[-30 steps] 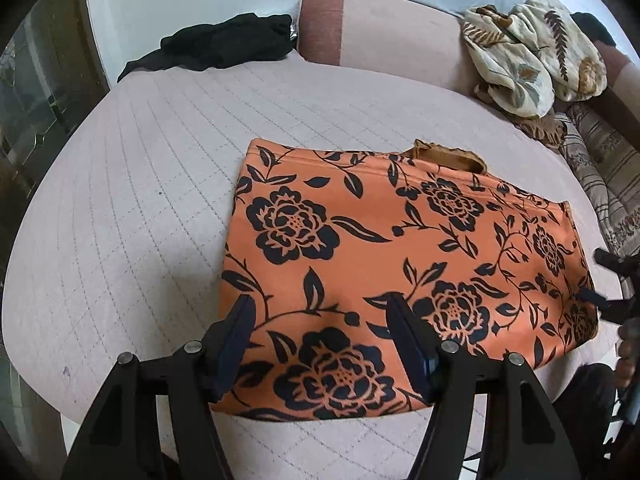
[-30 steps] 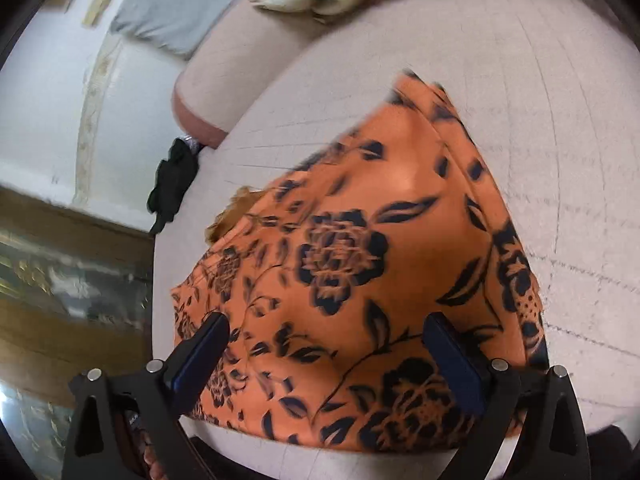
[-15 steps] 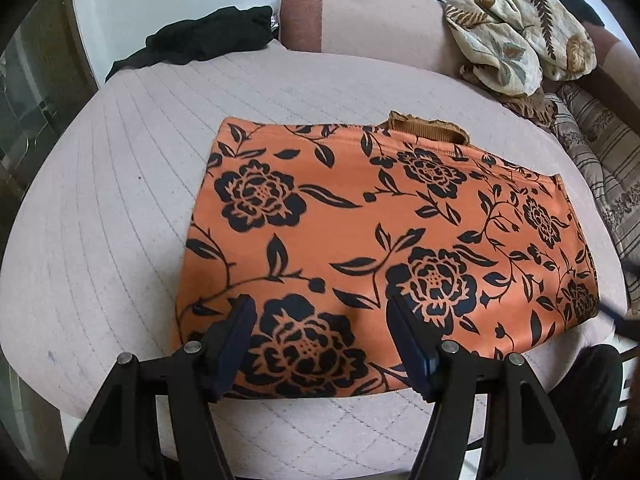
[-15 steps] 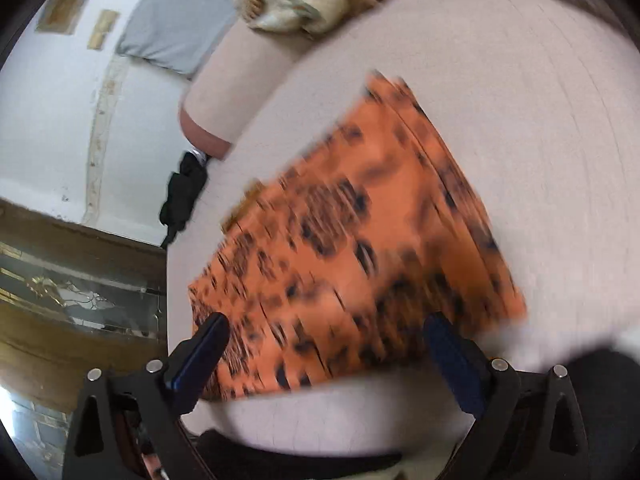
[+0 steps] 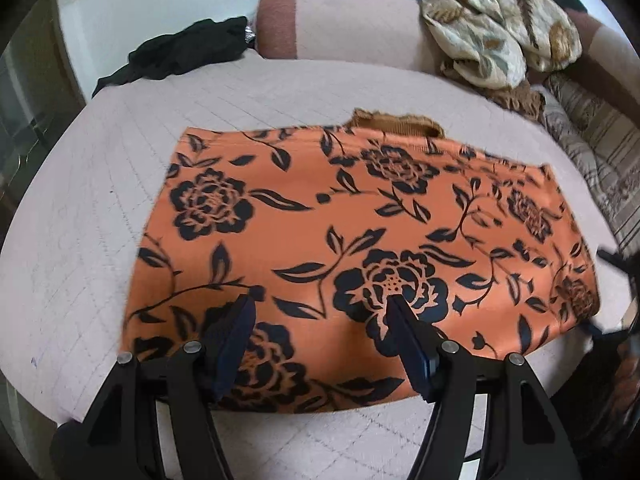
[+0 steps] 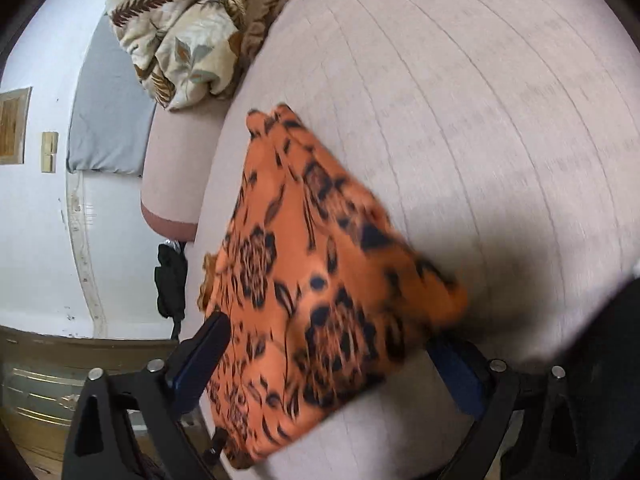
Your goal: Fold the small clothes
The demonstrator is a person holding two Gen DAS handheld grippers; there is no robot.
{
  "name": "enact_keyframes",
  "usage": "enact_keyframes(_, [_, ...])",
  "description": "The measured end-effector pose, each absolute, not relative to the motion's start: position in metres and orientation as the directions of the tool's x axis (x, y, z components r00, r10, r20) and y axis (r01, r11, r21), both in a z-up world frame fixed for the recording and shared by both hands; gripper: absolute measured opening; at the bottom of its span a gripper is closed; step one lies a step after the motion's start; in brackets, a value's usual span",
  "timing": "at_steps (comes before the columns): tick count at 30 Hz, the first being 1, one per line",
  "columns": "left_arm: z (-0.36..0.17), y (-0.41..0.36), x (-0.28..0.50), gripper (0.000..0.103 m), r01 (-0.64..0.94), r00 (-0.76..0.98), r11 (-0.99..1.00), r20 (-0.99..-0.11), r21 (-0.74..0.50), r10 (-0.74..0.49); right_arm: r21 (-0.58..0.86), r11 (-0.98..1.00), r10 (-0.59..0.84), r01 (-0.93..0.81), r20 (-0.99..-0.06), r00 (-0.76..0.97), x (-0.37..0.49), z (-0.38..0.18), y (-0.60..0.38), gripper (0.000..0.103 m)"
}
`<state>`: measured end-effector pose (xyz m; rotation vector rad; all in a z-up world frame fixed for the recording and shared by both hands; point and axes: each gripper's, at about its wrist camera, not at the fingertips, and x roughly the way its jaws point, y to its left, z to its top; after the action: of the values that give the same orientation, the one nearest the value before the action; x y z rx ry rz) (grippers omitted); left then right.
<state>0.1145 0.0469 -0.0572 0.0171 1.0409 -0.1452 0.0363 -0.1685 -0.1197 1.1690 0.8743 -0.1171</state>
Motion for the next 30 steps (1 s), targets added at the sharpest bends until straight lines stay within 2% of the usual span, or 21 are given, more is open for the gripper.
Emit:
enact_keyframes(1, [-0.064, 0.043, 0.117, 0.069, 0.132, 0.487, 0.991, -0.868, -0.039, -0.099, 0.739, 0.439, 0.332, 0.511, -0.662, 0.672, 0.039, -0.118, -0.171, 0.051])
enact_keyframes(2, [-0.071, 0.041, 0.119, 0.069, 0.13, 0.476, 0.991, -0.876, -0.023, -0.082, 0.736, 0.448, 0.331, 0.507, -0.664, 0.671, 0.043, -0.117, -0.173, 0.021])
enact_keyframes(3, [-0.079, 0.038, 0.121, 0.073, 0.132, 0.465, 0.991, -0.883, 0.002, -0.06, 0.725, 0.473, 0.343, 0.5, -0.675, 0.654, 0.049, -0.113, -0.174, 0.009])
enact_keyframes(6, [-0.085, 0.031, 0.122, 0.076, 0.157, 0.477, 0.986, -0.879, 0.062, -0.021, 0.655, 0.633, 0.296, 0.413, -0.698, 0.653, 0.063, -0.075, -0.155, 0.009])
enact_keyframes(9, [-0.078, 0.045, 0.124, 0.076, 0.144, 0.465, 0.989, -0.881, -0.019, -0.085, 0.557, 0.789, 0.243, 0.259, -0.671, 0.7, 0.074, -0.016, -0.111, 0.009])
enact_keyframes(14, [-0.053, 0.116, 0.113, 0.076, -0.037, 0.534, 0.986, -0.837, -0.161, -0.116, 0.343, 0.937, 0.275, -0.065, -0.61, 0.743, 0.082, 0.058, 0.021, 0.009])
enact_keyframes(17, [-0.036, 0.185, 0.091, 0.076, -0.203, 0.596, 0.954, -0.801, -0.221, -0.059, 0.256, 0.942, 0.334, -0.219, -0.621, 0.709, 0.08, 0.057, 0.102, 0.009])
enact_keyframes(20, [-0.032, 0.235, 0.076, 0.076, -0.301, 0.609, 0.92, -0.793, -0.249, -0.016, 0.256, 0.903, 0.417, -0.346, -0.718, 0.557, 0.093, 0.001, 0.185, 0.021])
enact_keyframes(22, [-0.035, 0.259, 0.068, 0.075, -0.347, 0.606, 0.899, -0.795, -0.266, -0.002, 0.301, 0.846, 0.475, -0.44, -0.799, 0.369, 0.105, -0.058, 0.224, 0.07])
enact_keyframes(23, [-0.037, 0.268, 0.066, 0.075, -0.36, 0.603, 0.889, -0.798, -0.282, -0.009, 0.327, 0.833, 0.475, -0.446, -0.836, 0.274, 0.108, -0.084, 0.234, 0.078])
enact_keyframes(25, [-0.041, 0.276, 0.065, 0.075, -0.358, 0.592, 0.881, -0.805, -0.31, -0.043, 0.287, 0.821, 0.493, -0.494, -0.793, 0.358, 0.09, -0.079, 0.235, 0.08])
enact_keyframes(26, [-0.041, 0.274, 0.064, 0.075, -0.34, 0.597, 0.881, -0.799, -0.329, -0.068, 0.318, 0.808, 0.52, -0.496, -0.781, 0.347, 0.086, -0.073, 0.23, 0.08])
enact_keyframes(28, [-0.037, 0.261, 0.067, 0.075, -0.29, 0.606, 0.885, -0.786, -0.364, -0.125, 0.392, 0.809, 0.557, -0.439, -0.75, 0.357, 0.084, -0.057, 0.205, 0.081])
enact_keyframes(30, [-0.028, 0.231, 0.071, 0.075, -0.176, 0.614, 0.891, -0.754, -0.418, -0.233, 0.41, 0.829, 0.55, -0.38, -0.721, 0.422, 0.079, -0.046, 0.175, 0.081])
